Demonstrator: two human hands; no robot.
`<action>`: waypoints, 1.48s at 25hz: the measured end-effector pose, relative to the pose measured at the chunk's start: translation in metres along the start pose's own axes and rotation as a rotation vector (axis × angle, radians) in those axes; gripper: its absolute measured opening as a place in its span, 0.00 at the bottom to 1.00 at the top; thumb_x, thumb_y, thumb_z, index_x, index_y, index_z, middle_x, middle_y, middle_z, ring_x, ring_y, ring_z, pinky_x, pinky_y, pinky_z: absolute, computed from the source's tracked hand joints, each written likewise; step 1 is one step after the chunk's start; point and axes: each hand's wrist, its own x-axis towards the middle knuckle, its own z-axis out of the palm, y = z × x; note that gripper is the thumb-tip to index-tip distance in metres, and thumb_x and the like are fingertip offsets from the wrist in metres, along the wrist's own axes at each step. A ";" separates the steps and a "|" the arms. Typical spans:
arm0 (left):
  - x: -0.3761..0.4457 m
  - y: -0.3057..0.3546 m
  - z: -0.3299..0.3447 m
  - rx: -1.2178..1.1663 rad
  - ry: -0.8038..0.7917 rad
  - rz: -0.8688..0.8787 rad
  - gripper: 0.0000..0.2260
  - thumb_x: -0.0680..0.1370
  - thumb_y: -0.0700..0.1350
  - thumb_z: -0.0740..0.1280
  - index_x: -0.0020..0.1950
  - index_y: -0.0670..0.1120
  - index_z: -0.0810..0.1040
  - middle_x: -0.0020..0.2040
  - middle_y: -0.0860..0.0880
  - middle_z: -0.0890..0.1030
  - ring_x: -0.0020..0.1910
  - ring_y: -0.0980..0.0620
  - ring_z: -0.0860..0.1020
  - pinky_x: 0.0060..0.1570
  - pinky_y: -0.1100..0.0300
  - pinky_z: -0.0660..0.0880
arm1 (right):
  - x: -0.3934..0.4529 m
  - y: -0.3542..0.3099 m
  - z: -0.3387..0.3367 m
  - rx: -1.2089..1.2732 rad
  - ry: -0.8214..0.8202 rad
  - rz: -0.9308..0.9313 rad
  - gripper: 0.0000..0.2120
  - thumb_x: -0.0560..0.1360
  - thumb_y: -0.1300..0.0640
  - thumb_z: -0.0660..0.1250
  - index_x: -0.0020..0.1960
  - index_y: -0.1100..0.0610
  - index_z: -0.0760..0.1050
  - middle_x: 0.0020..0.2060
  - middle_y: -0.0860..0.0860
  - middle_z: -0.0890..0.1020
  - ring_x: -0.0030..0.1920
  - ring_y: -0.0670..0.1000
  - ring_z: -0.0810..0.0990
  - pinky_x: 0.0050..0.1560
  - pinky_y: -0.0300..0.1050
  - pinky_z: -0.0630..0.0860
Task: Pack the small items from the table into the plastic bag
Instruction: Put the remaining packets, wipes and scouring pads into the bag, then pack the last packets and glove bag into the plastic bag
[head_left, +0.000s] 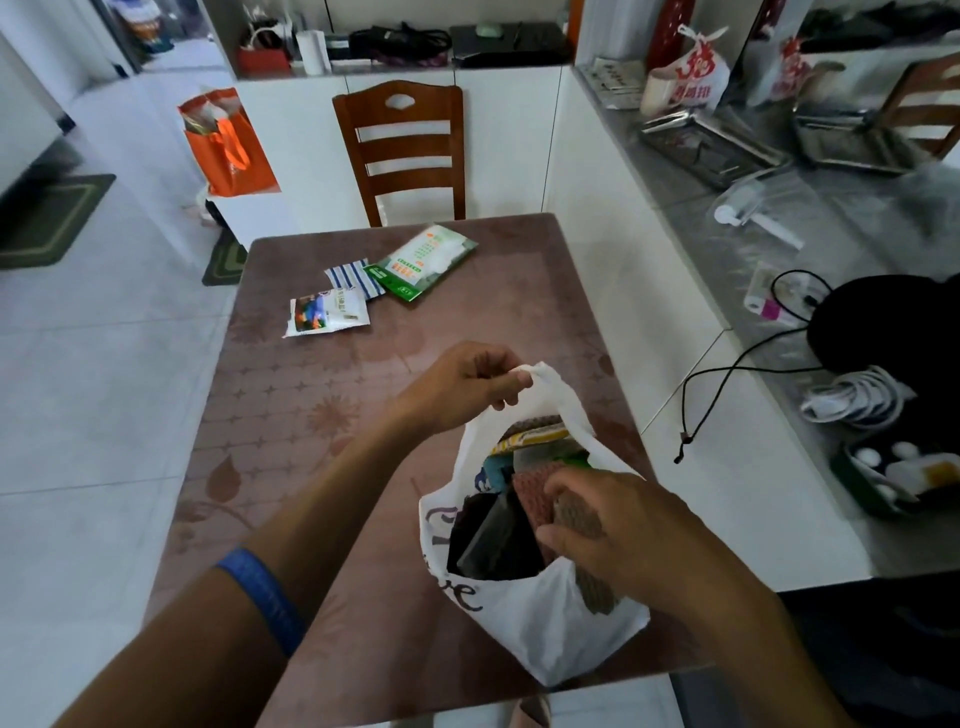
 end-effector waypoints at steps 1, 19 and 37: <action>-0.005 -0.003 -0.003 0.026 0.024 0.000 0.10 0.79 0.47 0.66 0.50 0.42 0.82 0.40 0.49 0.83 0.38 0.56 0.80 0.42 0.61 0.79 | 0.004 -0.003 -0.002 -0.009 0.011 -0.004 0.19 0.74 0.36 0.63 0.62 0.41 0.70 0.56 0.39 0.78 0.49 0.41 0.74 0.47 0.35 0.69; -0.017 -0.207 -0.222 0.301 0.502 -0.480 0.18 0.75 0.43 0.68 0.66 0.50 0.74 0.60 0.47 0.79 0.53 0.49 0.78 0.54 0.53 0.78 | 0.296 -0.202 0.000 -0.011 0.200 -0.152 0.20 0.76 0.50 0.67 0.66 0.51 0.70 0.66 0.47 0.73 0.63 0.49 0.73 0.54 0.46 0.72; 0.205 -0.415 -0.280 0.980 -0.055 -0.542 0.45 0.60 0.59 0.77 0.72 0.49 0.64 0.67 0.46 0.71 0.67 0.44 0.68 0.68 0.45 0.64 | 0.598 -0.089 0.123 0.023 0.373 0.036 0.25 0.76 0.61 0.61 0.73 0.55 0.63 0.76 0.54 0.63 0.72 0.57 0.66 0.67 0.56 0.71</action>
